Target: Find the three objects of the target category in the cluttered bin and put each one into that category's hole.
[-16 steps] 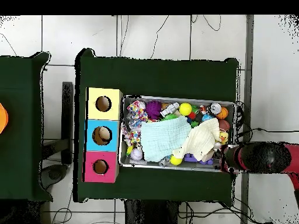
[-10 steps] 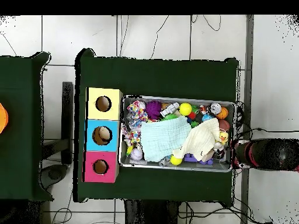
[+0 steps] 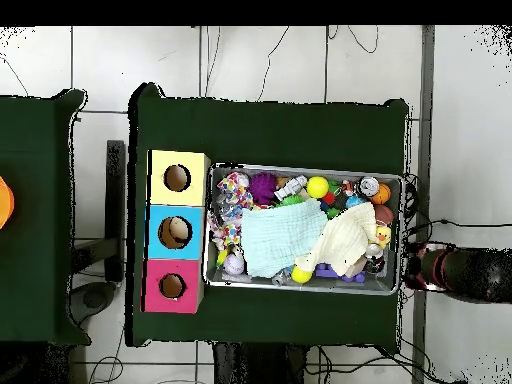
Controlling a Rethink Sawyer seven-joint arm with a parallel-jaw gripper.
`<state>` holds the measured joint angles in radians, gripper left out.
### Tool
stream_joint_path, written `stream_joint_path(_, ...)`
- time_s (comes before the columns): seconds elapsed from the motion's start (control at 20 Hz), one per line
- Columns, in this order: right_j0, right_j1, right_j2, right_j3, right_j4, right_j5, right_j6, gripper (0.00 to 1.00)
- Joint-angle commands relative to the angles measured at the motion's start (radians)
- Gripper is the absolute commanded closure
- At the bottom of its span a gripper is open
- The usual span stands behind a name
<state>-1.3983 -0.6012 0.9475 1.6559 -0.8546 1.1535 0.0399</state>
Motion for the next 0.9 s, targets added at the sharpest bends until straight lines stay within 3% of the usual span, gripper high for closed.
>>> stream_joint_path(0.05, 0.005, 0.024, -0.065, 0.018, -0.106, -0.107, -0.133, 0.0)
stream_joint_path(0.7, 0.02, -0.036, -0.079, 0.135, -0.067, -0.156, -0.021, 0.0)
stream_joint_path(0.9, 0.042, -0.018, -0.093, 0.126, -0.084, -0.177, -0.001, 0.0)
